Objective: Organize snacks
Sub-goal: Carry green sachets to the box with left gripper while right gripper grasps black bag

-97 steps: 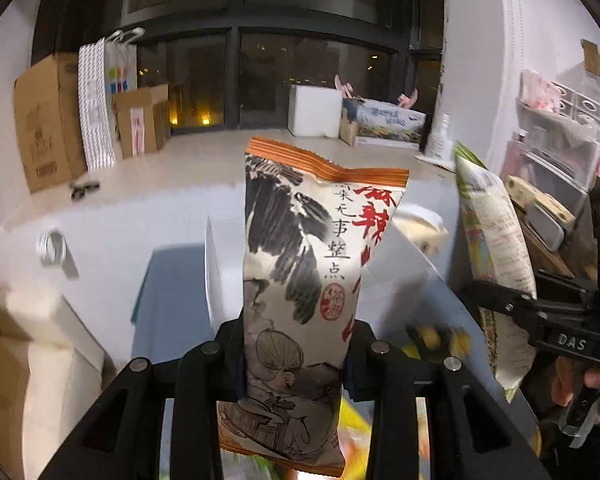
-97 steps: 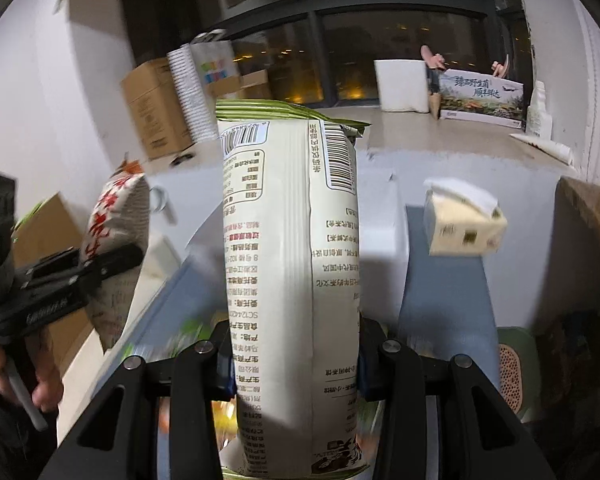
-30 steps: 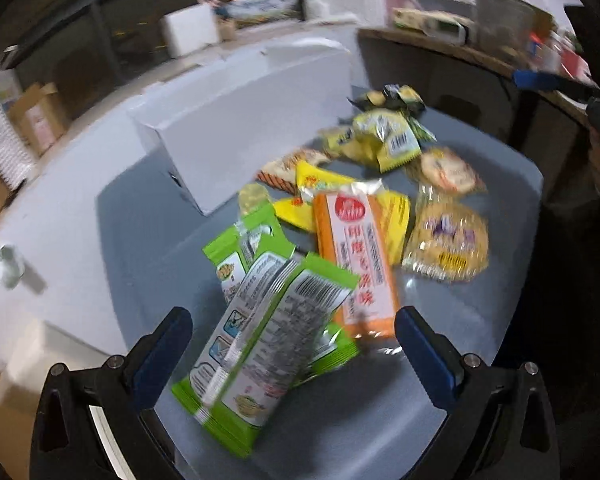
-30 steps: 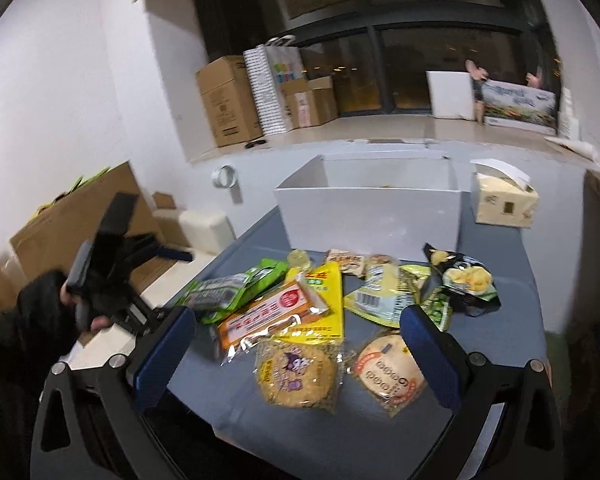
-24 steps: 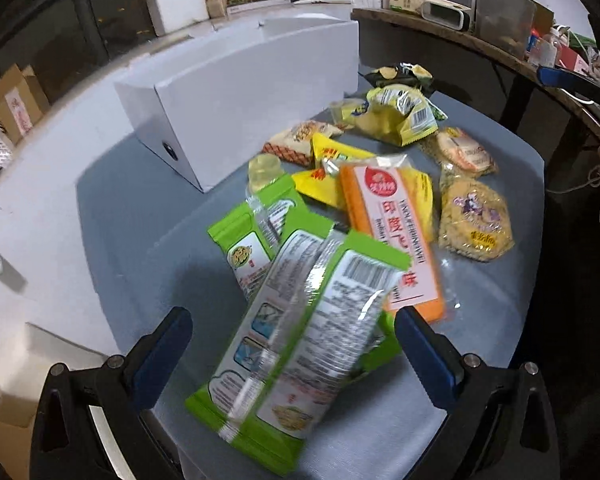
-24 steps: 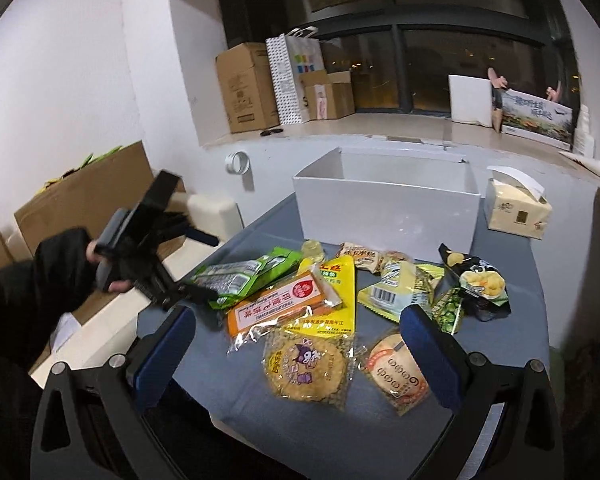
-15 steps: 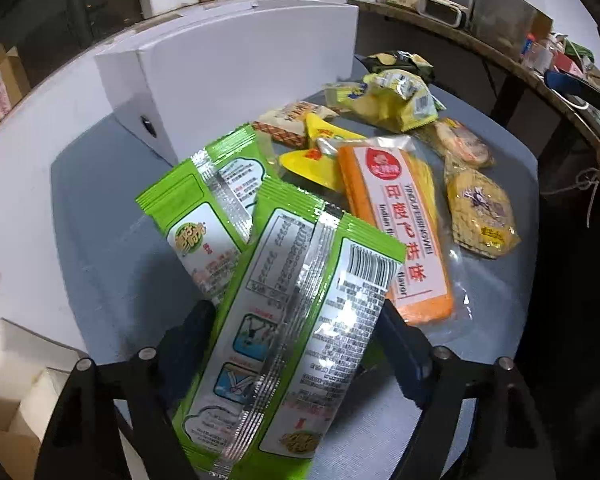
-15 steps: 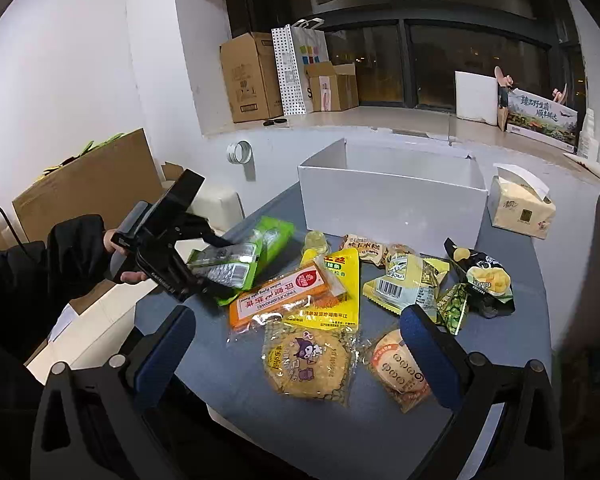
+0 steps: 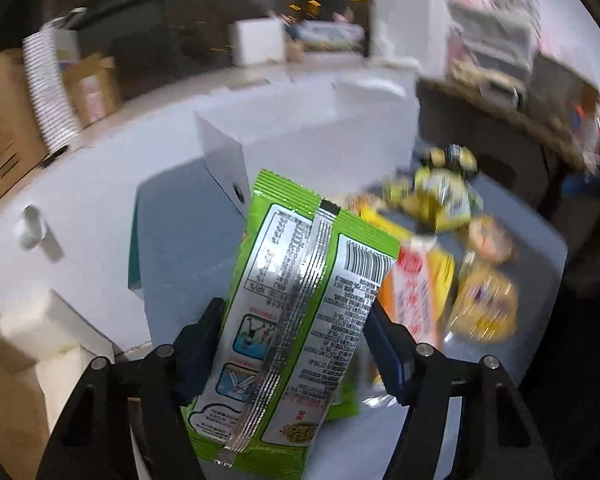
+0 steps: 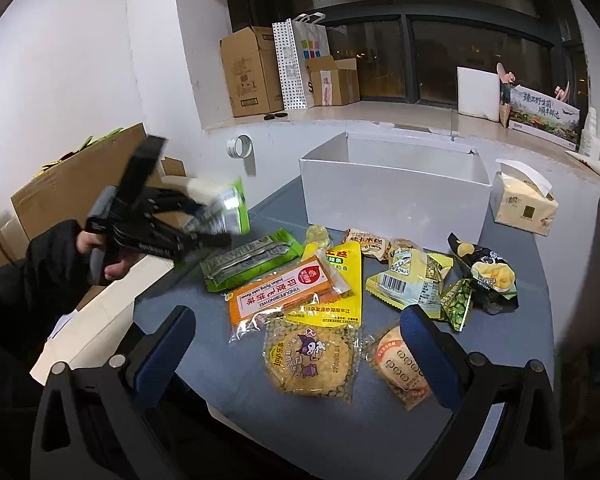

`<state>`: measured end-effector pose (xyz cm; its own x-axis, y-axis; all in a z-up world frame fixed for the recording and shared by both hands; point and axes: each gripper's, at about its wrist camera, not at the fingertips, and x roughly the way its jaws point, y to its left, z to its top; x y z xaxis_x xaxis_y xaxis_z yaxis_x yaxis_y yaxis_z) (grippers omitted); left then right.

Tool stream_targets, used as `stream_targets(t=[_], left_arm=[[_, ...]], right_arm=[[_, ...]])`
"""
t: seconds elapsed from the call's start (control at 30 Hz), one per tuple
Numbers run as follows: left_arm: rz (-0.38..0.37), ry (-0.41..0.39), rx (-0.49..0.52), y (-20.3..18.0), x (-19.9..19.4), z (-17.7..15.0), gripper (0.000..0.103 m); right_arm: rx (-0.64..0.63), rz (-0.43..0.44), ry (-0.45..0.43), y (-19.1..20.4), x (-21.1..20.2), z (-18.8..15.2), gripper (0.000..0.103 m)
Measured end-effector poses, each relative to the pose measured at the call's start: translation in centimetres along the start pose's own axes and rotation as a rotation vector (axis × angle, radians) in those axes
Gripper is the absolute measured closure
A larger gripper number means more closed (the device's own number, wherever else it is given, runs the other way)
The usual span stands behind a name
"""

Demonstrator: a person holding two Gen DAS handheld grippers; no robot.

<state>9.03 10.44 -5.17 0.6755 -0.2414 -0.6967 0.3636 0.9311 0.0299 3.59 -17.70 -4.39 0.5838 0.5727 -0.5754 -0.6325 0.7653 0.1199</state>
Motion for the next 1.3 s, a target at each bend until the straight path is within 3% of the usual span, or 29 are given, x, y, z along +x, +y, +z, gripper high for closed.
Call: stream_targets(t=[0.27, 0.37, 0.47, 0.63, 0.87, 0.97, 1.17, 1.3], left_arm=[[-0.006, -0.139, -0.229, -3.5, -5.1, 1.1, 0.03], [0.022, -0.159, -0.237, -5.6, -5.4, 1.2, 0.03], [-0.005, -0.161, -0.249, -6.4, -5.4, 1.2, 0.03], [-0.015, -0.148, -0.251, -6.8, -5.7, 1.0, 0.03], [-0.045, -0.14, -0.267, -6.8, -5.0, 0.8, 0.03], [-0.052, -0.135, -0.252, -7.3, -4.7, 0.9, 0.03], [-0.071, -0.135, -0.258, -7.4, -4.5, 1.5, 0.03], [-0.052, -0.142, -0.282, -7.3, -4.3, 2.3, 0.03]], right_arm=[[0.08, -0.105, 0.038, -5.0, 2.0, 0.9, 0.0], [0.122, -0.168, 0.043, -8.4, 3.3, 2.0, 0.0], [0.169, -0.224, 0.068, -12.1, 5.2, 3.2, 0.0], [0.222, -0.246, 0.127, -16.8, 8.8, 4.5, 0.0], [0.301, -0.258, 0.231, -20.7, 12.5, 3.3, 0.0], [0.372, -0.218, 0.279, -21.6, 13.3, 2.4, 0.027], [0.363, -0.205, 0.214, -20.5, 10.8, 2.1, 0.034], [0.367, -0.178, 0.108, -19.0, 7.1, 2.7, 0.035]])
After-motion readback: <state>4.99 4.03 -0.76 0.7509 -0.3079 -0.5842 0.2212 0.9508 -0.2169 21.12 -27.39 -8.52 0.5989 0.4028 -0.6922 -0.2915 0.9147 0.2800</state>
